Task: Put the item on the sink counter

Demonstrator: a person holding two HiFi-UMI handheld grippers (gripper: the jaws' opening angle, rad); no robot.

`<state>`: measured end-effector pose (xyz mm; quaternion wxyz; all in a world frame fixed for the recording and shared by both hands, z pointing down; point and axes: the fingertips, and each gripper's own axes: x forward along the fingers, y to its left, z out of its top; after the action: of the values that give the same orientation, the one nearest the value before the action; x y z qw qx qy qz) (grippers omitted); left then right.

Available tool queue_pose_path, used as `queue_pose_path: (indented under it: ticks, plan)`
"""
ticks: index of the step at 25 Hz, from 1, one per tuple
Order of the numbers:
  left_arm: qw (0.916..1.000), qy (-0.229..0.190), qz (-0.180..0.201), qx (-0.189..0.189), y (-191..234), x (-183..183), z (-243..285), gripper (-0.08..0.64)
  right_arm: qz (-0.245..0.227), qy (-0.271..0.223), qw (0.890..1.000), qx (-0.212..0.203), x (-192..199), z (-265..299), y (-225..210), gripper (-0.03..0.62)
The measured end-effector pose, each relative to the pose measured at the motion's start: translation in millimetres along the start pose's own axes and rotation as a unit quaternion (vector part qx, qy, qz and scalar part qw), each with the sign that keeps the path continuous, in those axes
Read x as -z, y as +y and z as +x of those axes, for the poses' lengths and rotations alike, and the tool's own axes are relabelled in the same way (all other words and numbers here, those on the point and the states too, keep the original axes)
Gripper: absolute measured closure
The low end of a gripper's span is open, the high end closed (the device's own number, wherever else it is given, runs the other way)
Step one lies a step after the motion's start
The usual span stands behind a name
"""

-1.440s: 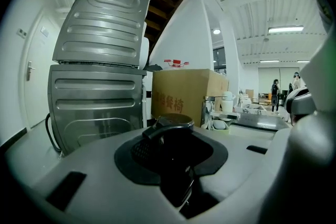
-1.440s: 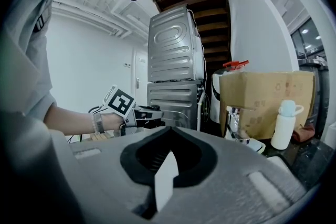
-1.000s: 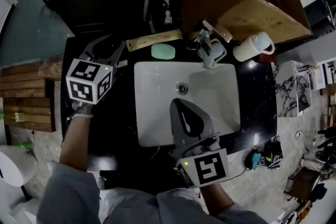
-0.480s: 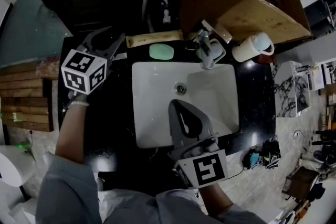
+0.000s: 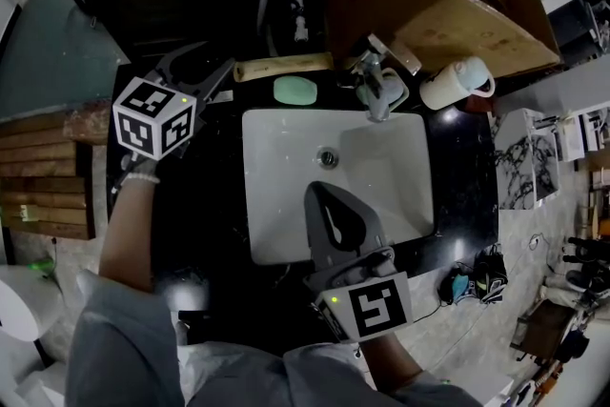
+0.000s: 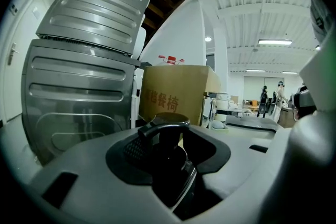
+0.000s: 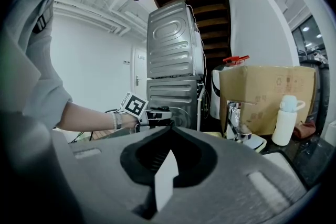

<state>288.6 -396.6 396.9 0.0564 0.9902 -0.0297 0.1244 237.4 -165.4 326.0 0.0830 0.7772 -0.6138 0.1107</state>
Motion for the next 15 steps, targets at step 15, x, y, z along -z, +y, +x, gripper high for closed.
queue_pose_path:
  ticks: [15]
  plan:
    - [0.9999,0.009,-0.002,-0.012,-5.3,5.2,-24.1,0.331,-0.012,-0.006,1.0,0.02,-3.7,-18.2,29.6,0.595]
